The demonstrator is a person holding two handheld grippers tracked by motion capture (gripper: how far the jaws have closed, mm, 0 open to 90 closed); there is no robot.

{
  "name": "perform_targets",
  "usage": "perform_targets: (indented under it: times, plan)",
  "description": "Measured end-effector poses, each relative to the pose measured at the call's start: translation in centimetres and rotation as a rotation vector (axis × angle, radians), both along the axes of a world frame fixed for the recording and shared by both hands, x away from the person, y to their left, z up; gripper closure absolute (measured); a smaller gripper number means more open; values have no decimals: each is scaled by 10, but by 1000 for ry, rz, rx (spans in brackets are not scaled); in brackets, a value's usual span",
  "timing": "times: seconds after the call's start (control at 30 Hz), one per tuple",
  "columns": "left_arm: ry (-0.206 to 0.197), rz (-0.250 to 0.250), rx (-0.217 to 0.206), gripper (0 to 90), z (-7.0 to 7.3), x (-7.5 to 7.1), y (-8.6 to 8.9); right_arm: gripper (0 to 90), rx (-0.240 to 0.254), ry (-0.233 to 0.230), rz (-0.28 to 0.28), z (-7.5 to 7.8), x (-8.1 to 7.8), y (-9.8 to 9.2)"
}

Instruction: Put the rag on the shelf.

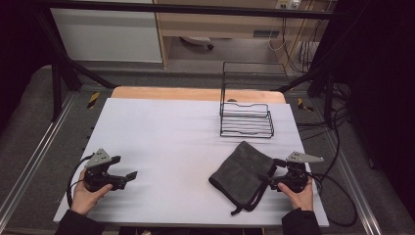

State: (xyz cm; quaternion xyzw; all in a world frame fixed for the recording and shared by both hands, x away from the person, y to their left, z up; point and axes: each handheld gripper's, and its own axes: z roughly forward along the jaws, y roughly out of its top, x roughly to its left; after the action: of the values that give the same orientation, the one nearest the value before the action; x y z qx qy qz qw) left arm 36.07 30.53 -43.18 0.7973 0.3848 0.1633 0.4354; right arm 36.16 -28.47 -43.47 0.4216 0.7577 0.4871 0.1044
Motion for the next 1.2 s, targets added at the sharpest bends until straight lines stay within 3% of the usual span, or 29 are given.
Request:
perform_targets:
  times: [0.4, 1.2]
  plan:
    - [-1, 7, 4, 80, -1, 0, 1, 16, -22, -13, 13, 3, -2, 6]
    - [7, 15, 14, 76, -1, 1, 1, 56, -97, -24, 68, 13, -4, 55]
